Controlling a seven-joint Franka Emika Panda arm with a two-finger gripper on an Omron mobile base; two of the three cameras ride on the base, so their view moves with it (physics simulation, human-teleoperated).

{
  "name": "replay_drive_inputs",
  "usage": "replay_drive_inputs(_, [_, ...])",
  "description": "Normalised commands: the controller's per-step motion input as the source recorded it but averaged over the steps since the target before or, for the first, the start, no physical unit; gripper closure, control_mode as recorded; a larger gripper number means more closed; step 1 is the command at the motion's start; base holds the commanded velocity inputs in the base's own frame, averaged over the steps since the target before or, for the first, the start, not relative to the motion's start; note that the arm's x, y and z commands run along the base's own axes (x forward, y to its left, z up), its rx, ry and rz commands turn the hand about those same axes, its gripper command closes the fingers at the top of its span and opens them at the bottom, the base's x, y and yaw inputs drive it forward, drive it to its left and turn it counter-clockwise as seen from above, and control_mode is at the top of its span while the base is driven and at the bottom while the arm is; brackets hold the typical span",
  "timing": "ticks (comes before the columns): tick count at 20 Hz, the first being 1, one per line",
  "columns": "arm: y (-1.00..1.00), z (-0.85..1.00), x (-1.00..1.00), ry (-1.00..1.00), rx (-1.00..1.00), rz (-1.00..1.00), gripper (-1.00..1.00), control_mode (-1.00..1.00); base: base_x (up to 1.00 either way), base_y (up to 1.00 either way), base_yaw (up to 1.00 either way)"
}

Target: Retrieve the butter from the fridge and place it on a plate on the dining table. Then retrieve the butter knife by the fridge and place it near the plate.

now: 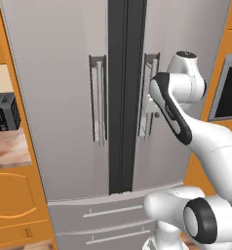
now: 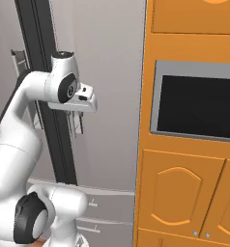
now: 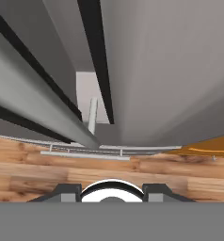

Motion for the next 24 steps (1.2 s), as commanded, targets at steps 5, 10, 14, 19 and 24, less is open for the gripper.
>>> replay_drive_inputs(5, [0.02,0.0,-0.08,0.0,0.0,0.0,-1.0,1.0,-0.04,0.04,0.0])
replay_drive_inputs(10, [0.0,0.0,0.0,0.0,0.0,0.0,-1.0,1.0,-0.37,0.28,0.0])
replay_drive_inputs(14, [0.0,0.0,0.0,0.0,0.0,0.0,-1.0,1.0,-0.42,0.32,-0.01])
replay_drive_inputs(19, [0.0,0.0,0.0,0.0,0.0,0.0,-1.0,1.0,-0.08,0.47,-0.14])
replay_drive_inputs(24, [0.0,0.0,0.0,0.0,0.0,0.0,-1.0,1.0,-0.02,0.33,-0.09])
